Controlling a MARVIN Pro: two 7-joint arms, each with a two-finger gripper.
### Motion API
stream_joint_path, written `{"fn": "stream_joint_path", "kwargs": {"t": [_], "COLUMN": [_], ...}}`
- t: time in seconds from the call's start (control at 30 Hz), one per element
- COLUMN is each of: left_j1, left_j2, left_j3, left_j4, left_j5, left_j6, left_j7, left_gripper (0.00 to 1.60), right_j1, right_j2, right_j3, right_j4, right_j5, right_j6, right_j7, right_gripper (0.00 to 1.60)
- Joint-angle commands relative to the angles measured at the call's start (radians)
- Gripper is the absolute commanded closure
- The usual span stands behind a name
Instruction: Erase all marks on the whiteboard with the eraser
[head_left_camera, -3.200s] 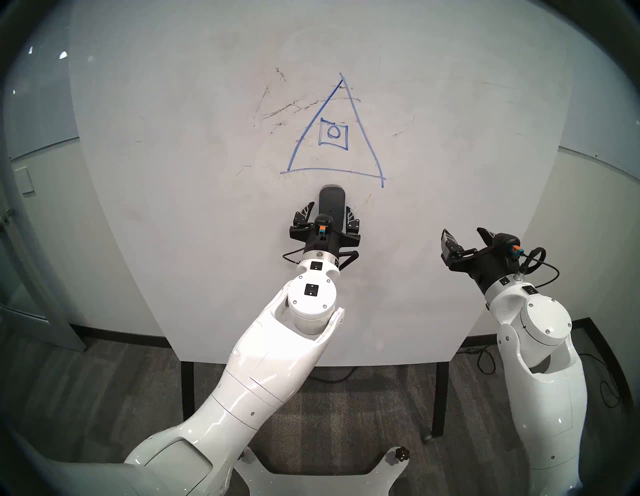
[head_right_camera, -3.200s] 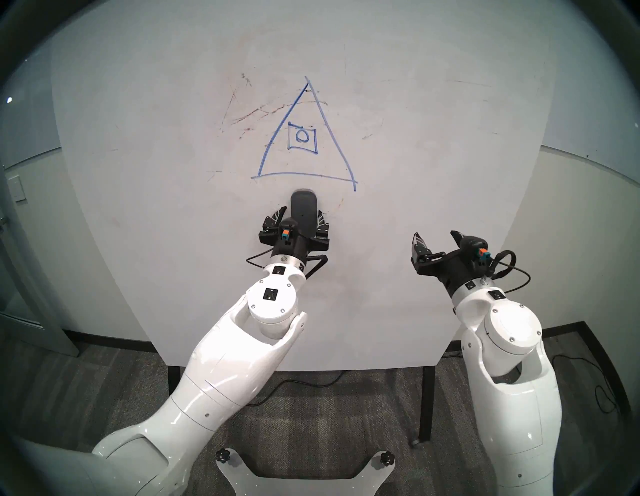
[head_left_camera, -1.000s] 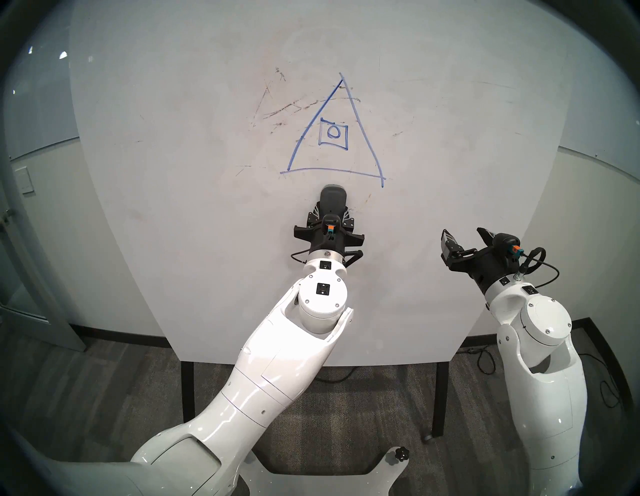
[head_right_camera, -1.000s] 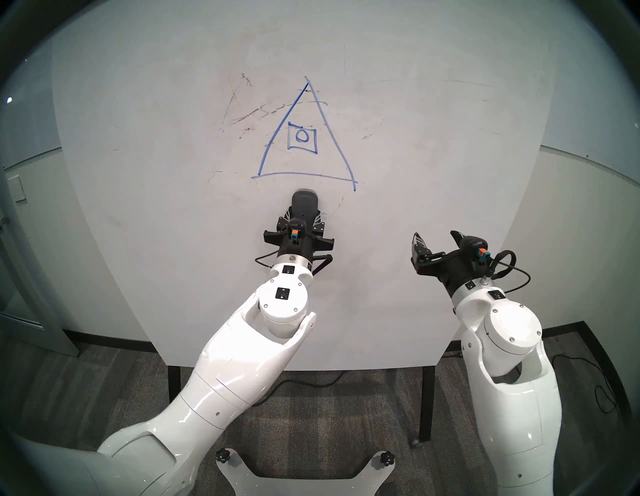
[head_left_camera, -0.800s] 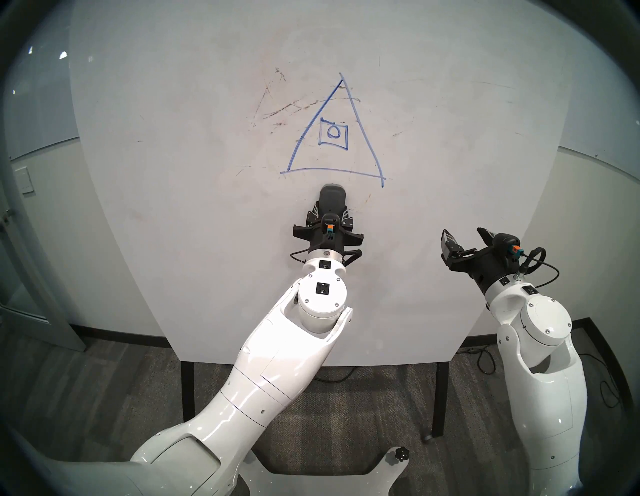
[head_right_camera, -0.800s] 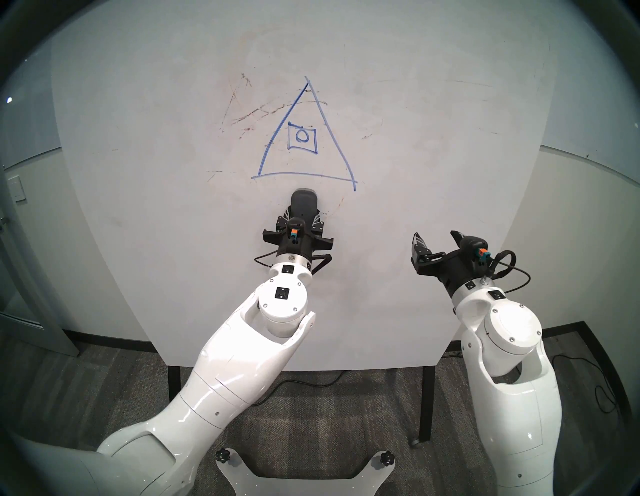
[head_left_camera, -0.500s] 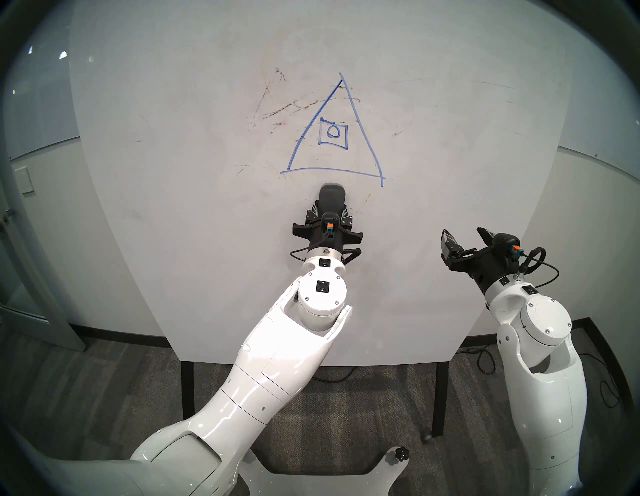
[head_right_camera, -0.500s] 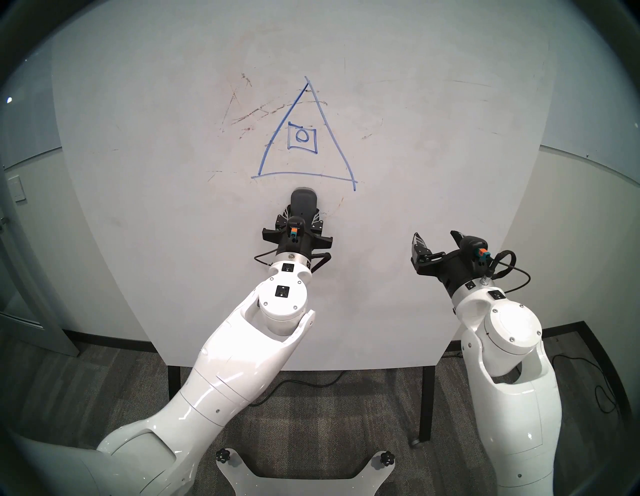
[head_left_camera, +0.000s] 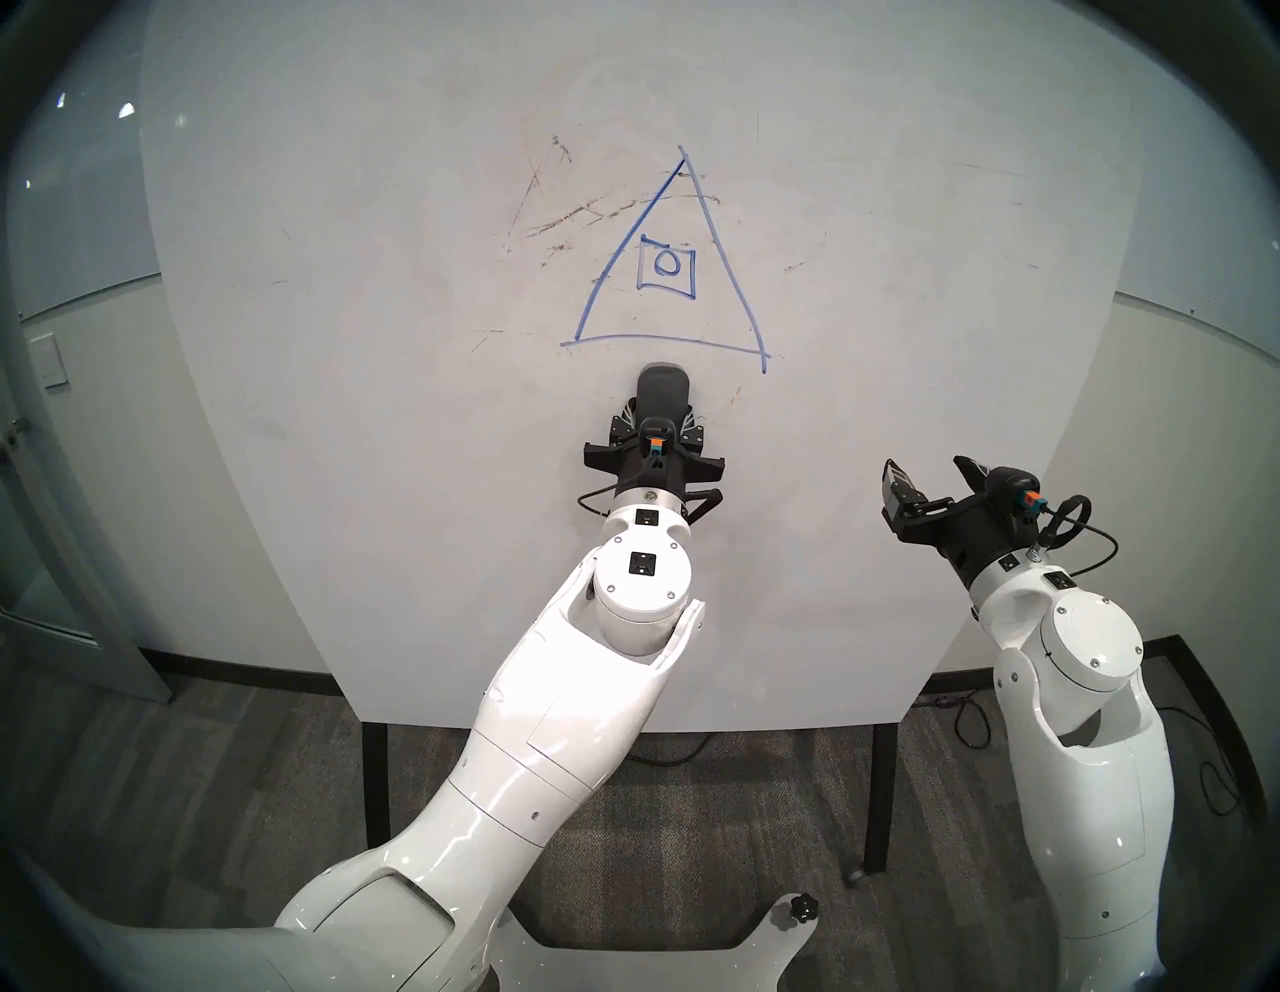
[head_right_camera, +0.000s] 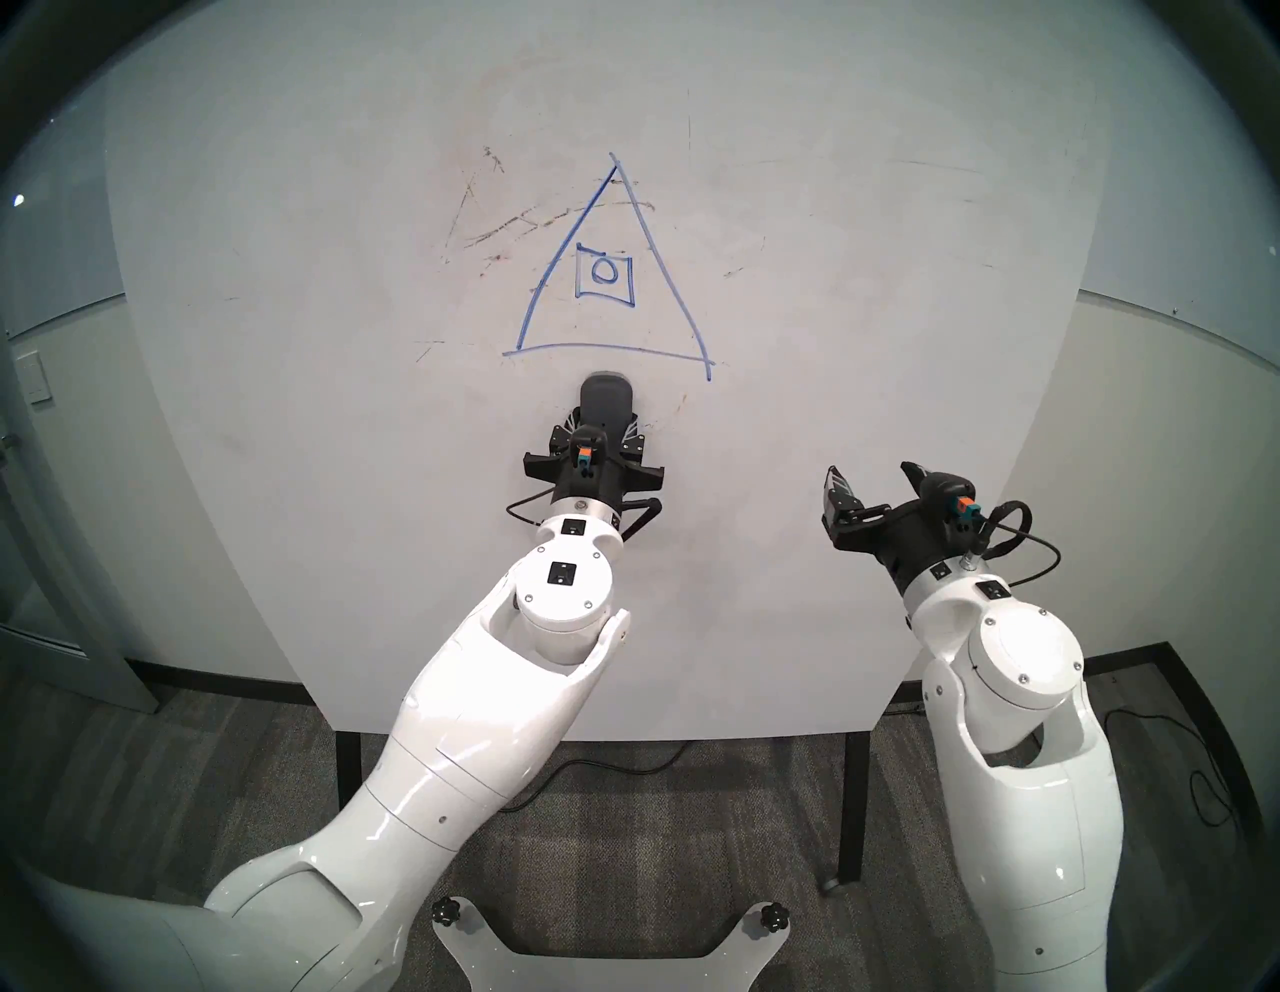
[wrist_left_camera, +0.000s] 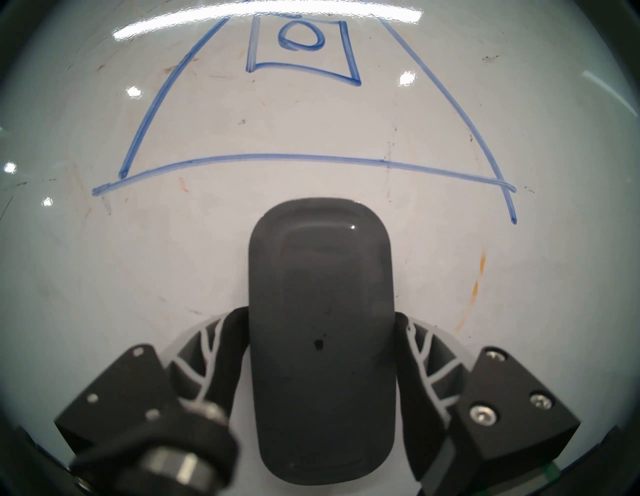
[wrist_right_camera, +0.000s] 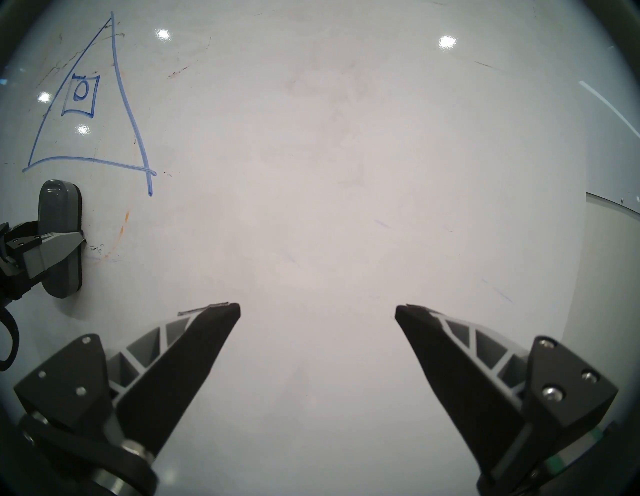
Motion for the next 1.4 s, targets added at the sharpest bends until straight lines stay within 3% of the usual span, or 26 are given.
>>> {"fn": "stream_joint_path", "kwargs": {"t": [0.0, 1.37], "left_j1": [-0.097, -0.063], "left_j2": [-0.040, -0.172], "left_j3": [-0.103, -0.206], "left_j4": [-0.077, -0.232], "left_j5": [0.024, 0.099], "left_j6": [-0.002, 0.104], "left_j7": [-0.018, -0.199], "left_gripper": [1.60, 1.60], "right_j1": [0.009, 0.010], "right_j2": [0.001, 0.001], "right_j3": [-0.001, -0.001], "right_j4": [-0.016, -0.010], "right_j5": [0.000, 0.000], "right_j6": [-0.004, -0.005], "right_j7": [0.002, 0.002], "right_gripper": [0.00, 0.00]}}
